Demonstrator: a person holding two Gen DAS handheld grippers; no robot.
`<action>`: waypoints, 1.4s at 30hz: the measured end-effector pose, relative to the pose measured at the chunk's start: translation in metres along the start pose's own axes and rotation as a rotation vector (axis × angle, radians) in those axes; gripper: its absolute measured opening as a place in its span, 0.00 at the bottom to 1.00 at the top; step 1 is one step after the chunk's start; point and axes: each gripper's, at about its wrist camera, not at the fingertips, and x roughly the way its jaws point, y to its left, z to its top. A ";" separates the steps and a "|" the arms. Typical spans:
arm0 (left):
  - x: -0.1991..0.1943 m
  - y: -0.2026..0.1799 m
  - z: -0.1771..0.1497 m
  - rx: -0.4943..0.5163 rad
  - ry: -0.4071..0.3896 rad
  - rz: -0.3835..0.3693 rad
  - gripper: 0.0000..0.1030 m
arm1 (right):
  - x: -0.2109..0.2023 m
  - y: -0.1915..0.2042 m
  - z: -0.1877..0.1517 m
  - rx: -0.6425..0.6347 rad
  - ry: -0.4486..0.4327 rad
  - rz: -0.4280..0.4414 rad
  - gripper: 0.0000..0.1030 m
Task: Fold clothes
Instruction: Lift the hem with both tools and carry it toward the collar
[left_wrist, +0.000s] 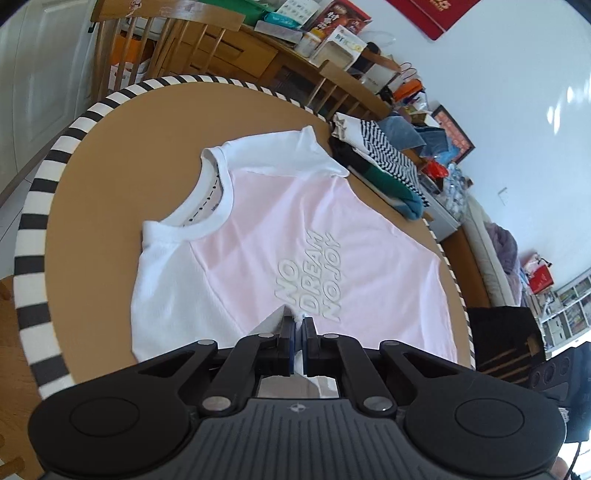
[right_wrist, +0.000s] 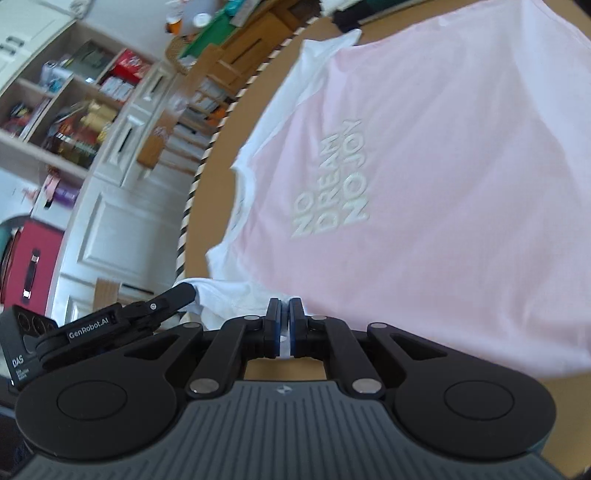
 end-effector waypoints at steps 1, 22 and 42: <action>0.013 -0.002 0.009 -0.010 0.005 0.020 0.04 | 0.010 -0.007 0.013 0.019 0.009 -0.009 0.05; 0.060 -0.020 0.025 0.470 0.136 0.068 0.38 | 0.068 0.013 0.033 -0.492 0.064 -0.037 0.16; 0.135 -0.007 0.060 0.470 0.152 0.032 0.44 | 0.097 0.006 0.062 -0.280 -0.021 -0.254 0.18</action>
